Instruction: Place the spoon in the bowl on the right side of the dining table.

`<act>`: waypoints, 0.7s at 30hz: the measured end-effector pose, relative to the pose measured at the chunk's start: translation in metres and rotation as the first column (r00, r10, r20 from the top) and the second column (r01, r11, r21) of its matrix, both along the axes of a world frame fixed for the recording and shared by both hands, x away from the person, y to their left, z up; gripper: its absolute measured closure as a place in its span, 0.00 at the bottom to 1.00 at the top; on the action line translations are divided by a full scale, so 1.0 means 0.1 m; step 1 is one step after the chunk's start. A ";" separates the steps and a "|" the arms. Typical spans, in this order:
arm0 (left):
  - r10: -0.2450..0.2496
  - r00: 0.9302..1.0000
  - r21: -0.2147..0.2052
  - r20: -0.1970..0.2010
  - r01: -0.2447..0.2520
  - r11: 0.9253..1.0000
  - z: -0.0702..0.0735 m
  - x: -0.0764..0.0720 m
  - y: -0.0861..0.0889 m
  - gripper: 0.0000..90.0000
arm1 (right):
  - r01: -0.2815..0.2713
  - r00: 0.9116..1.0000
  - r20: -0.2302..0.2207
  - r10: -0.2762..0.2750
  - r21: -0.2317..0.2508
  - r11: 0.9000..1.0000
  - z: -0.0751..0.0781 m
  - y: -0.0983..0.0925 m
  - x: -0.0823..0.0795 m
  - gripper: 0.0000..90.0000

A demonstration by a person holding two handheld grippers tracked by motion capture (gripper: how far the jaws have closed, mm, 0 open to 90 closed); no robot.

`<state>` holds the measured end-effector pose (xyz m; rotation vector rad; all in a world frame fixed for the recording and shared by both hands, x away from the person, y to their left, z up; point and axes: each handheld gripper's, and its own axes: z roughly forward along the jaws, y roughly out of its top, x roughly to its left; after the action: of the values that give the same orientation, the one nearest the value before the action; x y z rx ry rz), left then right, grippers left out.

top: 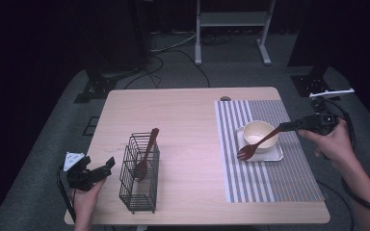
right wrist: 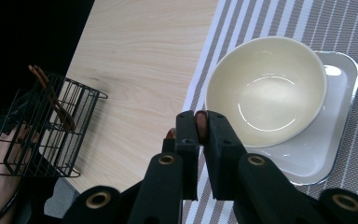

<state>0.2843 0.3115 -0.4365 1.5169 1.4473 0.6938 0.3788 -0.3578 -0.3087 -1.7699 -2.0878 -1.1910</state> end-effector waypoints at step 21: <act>0.000 1.000 0.002 0.000 0.000 1.000 0.00 0.00 0.00 0.02 | 0.117 0.993 0.011 -0.117 0.004 0.993 0.05 -0.37 -0.05 0.93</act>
<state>0.2840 0.3114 -0.4366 1.5186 1.4476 0.6955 0.3739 -0.3950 -0.3039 -1.9118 -2.0120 -1.2354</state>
